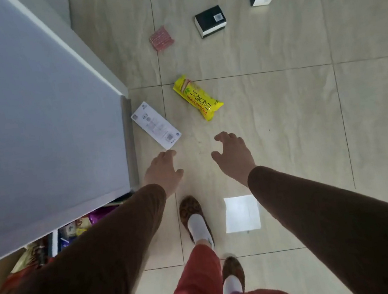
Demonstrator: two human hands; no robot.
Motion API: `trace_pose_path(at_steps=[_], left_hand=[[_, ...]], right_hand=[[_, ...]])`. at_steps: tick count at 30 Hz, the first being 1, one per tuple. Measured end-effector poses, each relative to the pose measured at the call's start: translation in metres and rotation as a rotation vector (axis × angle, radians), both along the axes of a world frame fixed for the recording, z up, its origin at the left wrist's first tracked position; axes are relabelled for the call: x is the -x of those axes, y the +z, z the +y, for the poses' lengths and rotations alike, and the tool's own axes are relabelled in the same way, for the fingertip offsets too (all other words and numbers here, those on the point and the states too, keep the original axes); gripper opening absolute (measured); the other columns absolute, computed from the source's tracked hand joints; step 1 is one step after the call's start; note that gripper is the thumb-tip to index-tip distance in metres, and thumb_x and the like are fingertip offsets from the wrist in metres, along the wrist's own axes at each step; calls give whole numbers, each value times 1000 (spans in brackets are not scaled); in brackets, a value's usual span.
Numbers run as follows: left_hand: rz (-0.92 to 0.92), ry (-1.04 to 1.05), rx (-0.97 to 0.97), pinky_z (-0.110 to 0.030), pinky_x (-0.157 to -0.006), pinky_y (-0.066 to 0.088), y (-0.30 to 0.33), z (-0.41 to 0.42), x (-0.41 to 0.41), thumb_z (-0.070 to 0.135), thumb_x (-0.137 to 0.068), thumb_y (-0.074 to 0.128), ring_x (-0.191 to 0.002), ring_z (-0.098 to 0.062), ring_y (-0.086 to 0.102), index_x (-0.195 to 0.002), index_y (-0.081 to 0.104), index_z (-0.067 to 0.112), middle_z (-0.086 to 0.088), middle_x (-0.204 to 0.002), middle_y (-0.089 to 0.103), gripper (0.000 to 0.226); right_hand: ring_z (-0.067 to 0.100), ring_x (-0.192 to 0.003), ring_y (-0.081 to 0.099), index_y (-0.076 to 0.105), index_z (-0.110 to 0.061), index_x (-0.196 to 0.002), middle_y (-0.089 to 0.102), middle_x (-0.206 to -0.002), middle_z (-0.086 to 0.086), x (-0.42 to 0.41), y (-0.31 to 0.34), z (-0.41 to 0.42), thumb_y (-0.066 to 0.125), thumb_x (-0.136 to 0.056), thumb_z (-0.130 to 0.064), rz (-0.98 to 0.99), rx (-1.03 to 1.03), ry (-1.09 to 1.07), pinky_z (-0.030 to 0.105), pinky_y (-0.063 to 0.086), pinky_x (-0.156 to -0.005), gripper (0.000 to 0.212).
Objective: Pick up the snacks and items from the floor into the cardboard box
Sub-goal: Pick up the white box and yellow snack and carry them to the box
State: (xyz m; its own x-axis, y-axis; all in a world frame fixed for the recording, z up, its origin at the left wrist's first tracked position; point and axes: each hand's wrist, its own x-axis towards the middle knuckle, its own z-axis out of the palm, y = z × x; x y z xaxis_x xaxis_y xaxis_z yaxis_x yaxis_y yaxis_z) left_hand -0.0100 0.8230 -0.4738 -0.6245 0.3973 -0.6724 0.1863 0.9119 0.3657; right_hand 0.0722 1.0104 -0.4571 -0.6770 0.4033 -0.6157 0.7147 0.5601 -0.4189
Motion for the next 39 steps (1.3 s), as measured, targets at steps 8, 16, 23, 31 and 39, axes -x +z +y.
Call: trace_pose_path(at_steps=[8,16,23,31,39], left_hand=[[-56,84,75,-43,-106,42,-38,53,76,31,-94,59,-130,-28,48,-144,44,17,-6,-144,49,53],[-121,299,166,-42,-103,44,-129,82,130,30,-94,59,-124,-32,54,-135,50,14,-11,-137,55,45],[-140,800,296,-46,-93,55,-232,68,157,42,-79,76,-110,-33,63,-128,47,8,-14,-125,59,67],[-133,1294,176,-40,-78,56,-298,81,155,25,-77,87,-101,-28,62,-144,19,6,-8,-118,56,98],[-98,1305,69,-40,-72,58,-229,104,172,22,-86,78,-78,-29,69,-98,71,7,-15,-96,75,20]], right_hand=[[35,-130,48,51,-15,-143,55,-139,12,98,-45,72,59,-97,-22,-43,24,97,44,44,-104,47],[37,-127,51,50,-13,-142,56,-134,15,192,-133,124,60,-95,-19,-93,27,283,45,45,-100,49],[36,-129,48,40,-12,-146,52,-137,12,225,-233,138,70,-89,-36,-169,-54,340,47,46,-100,69],[37,-122,53,40,-11,-140,54,-131,12,225,-309,127,83,-76,-49,-152,-14,161,50,50,-98,86],[27,-104,66,53,-17,-120,68,-113,4,251,-237,167,83,-74,-57,-273,248,-60,41,56,-85,68]])
